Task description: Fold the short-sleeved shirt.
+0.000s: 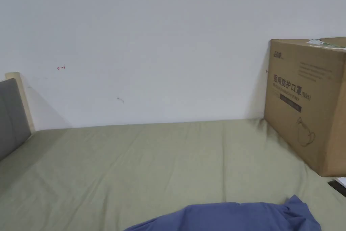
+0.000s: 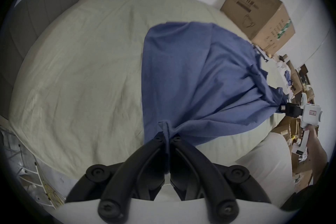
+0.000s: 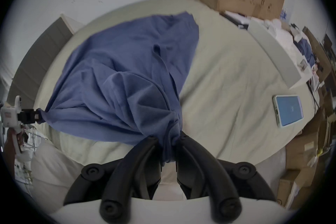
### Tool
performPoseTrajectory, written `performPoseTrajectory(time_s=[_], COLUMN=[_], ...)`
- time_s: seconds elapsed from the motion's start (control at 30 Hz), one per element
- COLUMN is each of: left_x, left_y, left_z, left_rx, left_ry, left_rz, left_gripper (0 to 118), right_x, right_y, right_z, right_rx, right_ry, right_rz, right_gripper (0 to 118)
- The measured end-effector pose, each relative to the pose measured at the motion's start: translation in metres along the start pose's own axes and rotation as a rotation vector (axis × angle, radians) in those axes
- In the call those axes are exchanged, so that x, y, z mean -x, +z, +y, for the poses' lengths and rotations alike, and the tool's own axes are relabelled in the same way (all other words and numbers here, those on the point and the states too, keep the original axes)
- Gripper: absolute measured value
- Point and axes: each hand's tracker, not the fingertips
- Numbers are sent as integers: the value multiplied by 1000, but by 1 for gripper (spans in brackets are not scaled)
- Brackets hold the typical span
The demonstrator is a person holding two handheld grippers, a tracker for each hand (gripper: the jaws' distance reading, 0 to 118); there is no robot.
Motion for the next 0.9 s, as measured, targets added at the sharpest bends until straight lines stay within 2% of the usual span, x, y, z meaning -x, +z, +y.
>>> performPoseTrajectory(time_s=[0.03, 0.07, 0.1, 0.13, 0.17, 0.2, 0.23, 0.37, 0.4, 0.43, 0.47, 0.5, 0.53, 0.57, 0.63, 0.67, 0.73, 0.77, 0.9], left_x=[-2, 4, 3, 2, 1, -2, -3, -3, -6, -10, -13, -17, -23, -30, -37, -44, -51, -54, -54], left_y=[-2, -10, -9, -8, -4, 8, 15, 55, 64, 73, 83, 92, 102, 110, 114, 120, 122, 124, 129], left_z=[2, 1, 1, 0, -2, -4, -4, -4, -4, -6, -8, -13, -20, -26, -34, -42, -50, -51, -17], left_rx=[9, 6, 8, -2, -33, -73, -111, -263, -299, -333, -361, -418, -507, -575, -637, -673, -681, -682, -688], left_ry=[-4, -15, -30, -40, -46, -46, -39, 39, 58, 80, 86, 86, 77, 54, -3, -32, -75, -82, -99], left_rz=[7, 13, 37, 54, 65, 71, 67, -22, -37, -58, -114, -149, -167, -154, -94, -68, -112, -111, -115], left_gripper=[4, 16, 44, 78, 110, 118, 117, 117, 117, 116, 106, 85, 51, 38, 10, 0, 0, 0, 0], right_x=[2, 5, 8, 10, 1, 1, 2, 9, 12, 20, 25, 30, 36, 42, 53, 57, 64, 67, 70], right_y=[-3, -4, -4, -2, -12, -7, 0, 41, 50, 71, 85, 96, 106, 114, 124, 128, 135, 137, 141], right_z=[2, 4, 5, 6, 4, 4, 4, 13, 15, 11, 8, 4, -1, -6, -15, -20, -27, -30, -25], right_rx=[-12, -14, -10, -15, -30, -57, -93, -277, -308, -346, -412, -493, -571, -625, -689, -727, -768, -782, -766], right_ry=[-1, 14, 42, 69, 78, 78, 76, 39, 28, 24, 20, 16, 15, 20, 28, 26, 20, 17, 31], right_rz=[-3, -16, -44, -67, -70, -62, -51, -6, 16, 57, 106, 139, 157, 152, 168, 215, 282, 293, 269], right_gripper=[18, 29, 40, 60, 98, 114, 118, 116, 114, 107, 85, 59, 34, 21, 13, 9, 0, 0, 0])
